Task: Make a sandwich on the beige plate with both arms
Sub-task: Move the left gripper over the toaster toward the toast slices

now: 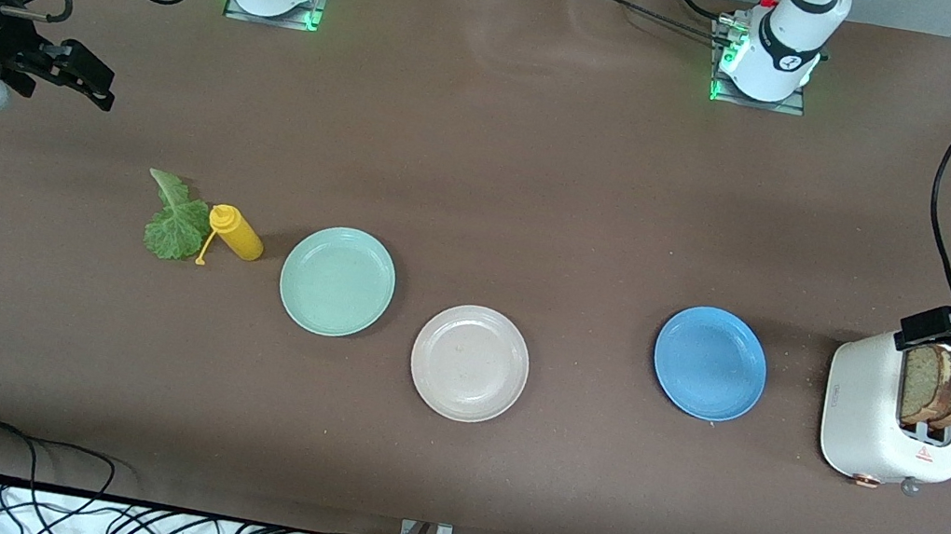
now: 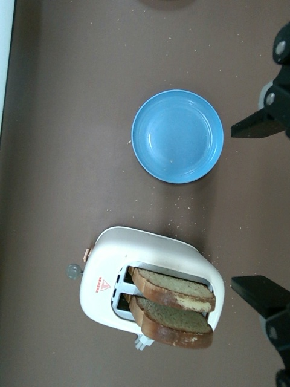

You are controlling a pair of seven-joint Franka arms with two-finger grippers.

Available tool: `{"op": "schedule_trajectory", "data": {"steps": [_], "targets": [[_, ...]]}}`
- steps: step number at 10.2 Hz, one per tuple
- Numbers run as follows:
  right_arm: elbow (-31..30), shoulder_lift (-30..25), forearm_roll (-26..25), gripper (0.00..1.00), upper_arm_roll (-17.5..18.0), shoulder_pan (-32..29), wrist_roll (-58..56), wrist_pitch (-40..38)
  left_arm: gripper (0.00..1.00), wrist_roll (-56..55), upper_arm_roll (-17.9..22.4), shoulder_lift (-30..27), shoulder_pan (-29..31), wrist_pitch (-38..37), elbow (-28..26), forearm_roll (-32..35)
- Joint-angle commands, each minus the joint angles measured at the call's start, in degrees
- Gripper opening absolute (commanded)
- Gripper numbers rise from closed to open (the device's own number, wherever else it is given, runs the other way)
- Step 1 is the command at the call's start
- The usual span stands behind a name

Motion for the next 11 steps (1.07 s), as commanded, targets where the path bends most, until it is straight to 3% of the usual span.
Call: {"op": "schedule_trajectory", "data": {"steps": [1,7,11], "targets": [[1.17,0.52,-0.07,1.0,-0.09,0.14,0.08,-0.23,1.0,1.12,-0.05,0.18,0.26,0.38,0.73,1.72],[1.17,0.52,0.01,1.0,-0.09,0.14,0.17,-0.23,1.0,1.12,0.04,0.27,0.35,0.38,0.73,3.12],[1.17,0.52,0.01,1.0,-0.09,0.14,0.17,-0.41,1.0,4.35,0.04,1.32,3.51,1.95,0.64,3.12]]}}
